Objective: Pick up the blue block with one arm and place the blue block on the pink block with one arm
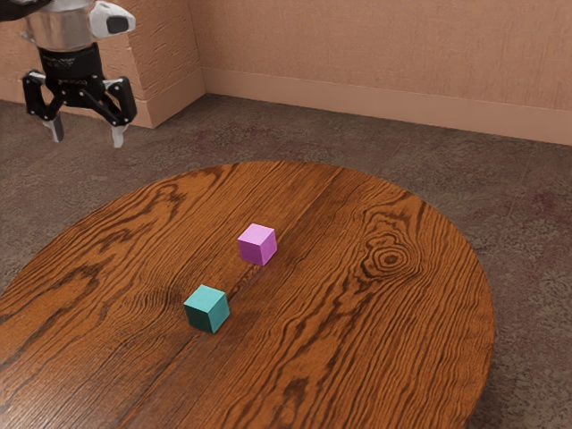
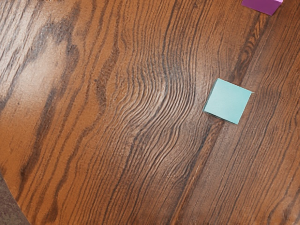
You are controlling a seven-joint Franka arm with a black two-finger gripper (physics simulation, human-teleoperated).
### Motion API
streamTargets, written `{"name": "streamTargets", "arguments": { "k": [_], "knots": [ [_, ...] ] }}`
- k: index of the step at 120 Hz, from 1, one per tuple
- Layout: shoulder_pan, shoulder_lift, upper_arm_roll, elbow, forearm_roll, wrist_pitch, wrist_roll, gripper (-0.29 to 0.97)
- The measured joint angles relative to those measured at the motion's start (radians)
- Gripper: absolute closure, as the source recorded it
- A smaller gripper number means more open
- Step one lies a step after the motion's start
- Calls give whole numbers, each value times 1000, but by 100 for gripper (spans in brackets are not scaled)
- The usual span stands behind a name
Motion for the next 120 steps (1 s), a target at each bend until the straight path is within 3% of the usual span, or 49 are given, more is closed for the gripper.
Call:
{"name": "streamTargets", "arguments": {
  "k": [34,58,92,120],
  "knots": [
    [-82,-40,-8,-262,-41,145,-25,0],
    [-96,13,-12,-523,-97,416,-49,0],
    [-89,96,-21,-615,-135,689,31,0],
    [-55,186,-43,-637,-102,821,164,0]
  ]
}}
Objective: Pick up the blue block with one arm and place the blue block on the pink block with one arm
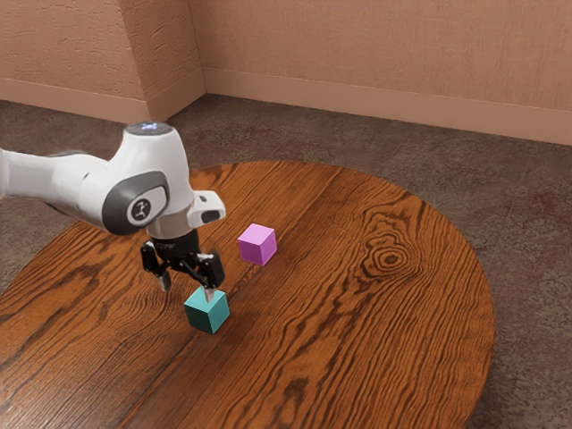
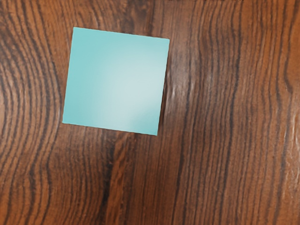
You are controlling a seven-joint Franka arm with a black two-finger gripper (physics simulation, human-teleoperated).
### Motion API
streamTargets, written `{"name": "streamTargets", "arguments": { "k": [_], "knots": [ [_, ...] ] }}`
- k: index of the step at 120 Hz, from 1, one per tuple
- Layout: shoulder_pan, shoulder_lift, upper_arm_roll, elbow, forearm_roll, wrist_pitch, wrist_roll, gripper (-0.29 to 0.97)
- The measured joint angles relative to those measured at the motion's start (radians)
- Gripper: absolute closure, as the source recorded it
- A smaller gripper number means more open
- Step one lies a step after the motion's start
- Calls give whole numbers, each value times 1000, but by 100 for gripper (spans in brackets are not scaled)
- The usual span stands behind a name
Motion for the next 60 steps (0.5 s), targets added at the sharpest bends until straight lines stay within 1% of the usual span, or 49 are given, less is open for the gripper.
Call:
{"name": "streamTargets", "arguments": {
  "k": [14,32,60],
  "knots": [
    [12,32,-1,-6,9,53,54,0],
    [8,27,-2,-77,5,133,108,0],
    [-7,25,-5,-110,-16,206,168,0]
  ]
}}
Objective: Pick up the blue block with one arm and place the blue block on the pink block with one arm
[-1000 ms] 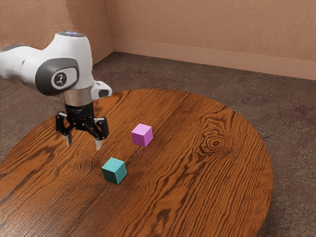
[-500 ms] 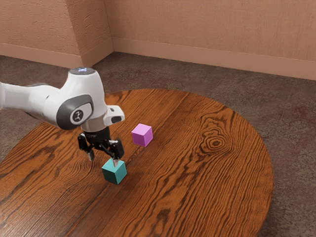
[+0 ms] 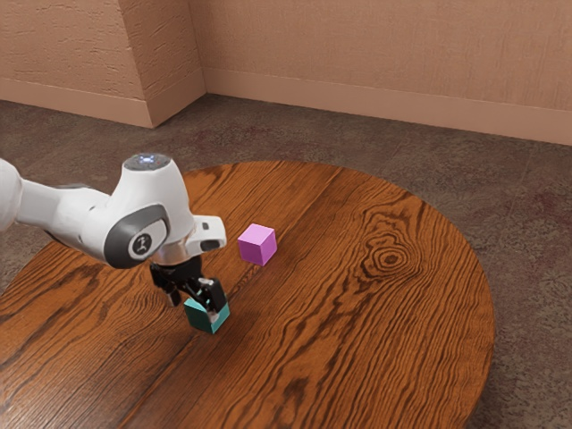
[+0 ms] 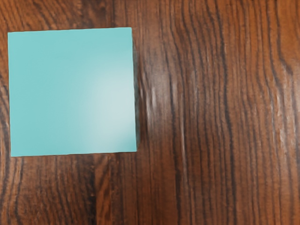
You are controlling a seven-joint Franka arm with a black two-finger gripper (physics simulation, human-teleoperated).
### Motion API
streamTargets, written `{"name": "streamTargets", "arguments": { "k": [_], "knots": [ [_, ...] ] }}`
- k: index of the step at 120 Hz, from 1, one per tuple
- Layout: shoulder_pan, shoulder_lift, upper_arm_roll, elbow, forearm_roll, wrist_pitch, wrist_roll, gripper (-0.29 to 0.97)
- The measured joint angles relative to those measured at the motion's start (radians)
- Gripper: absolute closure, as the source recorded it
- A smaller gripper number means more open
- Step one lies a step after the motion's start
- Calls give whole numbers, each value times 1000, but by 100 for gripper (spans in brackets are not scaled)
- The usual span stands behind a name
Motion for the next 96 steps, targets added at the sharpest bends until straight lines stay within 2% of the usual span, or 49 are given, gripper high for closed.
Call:
{"name": "streamTargets", "arguments": {
  "k": [96],
  "knots": [
    [75,198,3,158,-6,62,136,0]
  ]
}}
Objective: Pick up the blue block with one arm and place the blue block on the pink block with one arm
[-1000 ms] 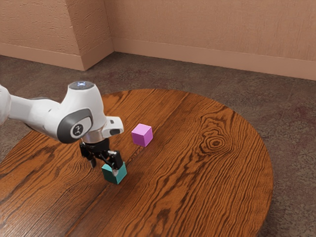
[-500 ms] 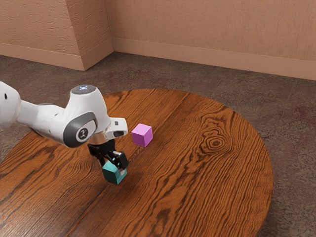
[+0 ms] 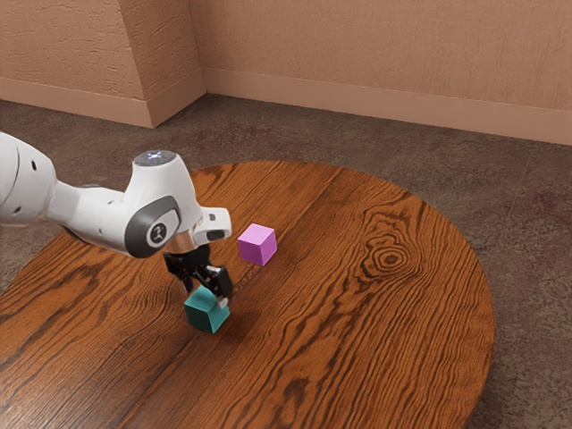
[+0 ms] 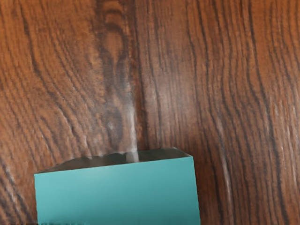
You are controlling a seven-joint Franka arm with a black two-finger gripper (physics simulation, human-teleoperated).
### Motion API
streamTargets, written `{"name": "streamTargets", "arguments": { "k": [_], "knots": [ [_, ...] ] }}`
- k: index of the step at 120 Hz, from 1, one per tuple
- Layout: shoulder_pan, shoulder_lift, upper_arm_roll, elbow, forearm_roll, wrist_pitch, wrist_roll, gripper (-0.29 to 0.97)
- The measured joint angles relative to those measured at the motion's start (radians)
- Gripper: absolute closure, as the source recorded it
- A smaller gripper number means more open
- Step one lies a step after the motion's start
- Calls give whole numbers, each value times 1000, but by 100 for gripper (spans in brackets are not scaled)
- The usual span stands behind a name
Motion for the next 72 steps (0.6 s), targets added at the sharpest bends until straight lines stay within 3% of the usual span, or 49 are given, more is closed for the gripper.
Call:
{"name": "streamTargets", "arguments": {
  "k": [72],
  "knots": [
    [13,97,4,27,-9,29,43,0]
  ]
}}
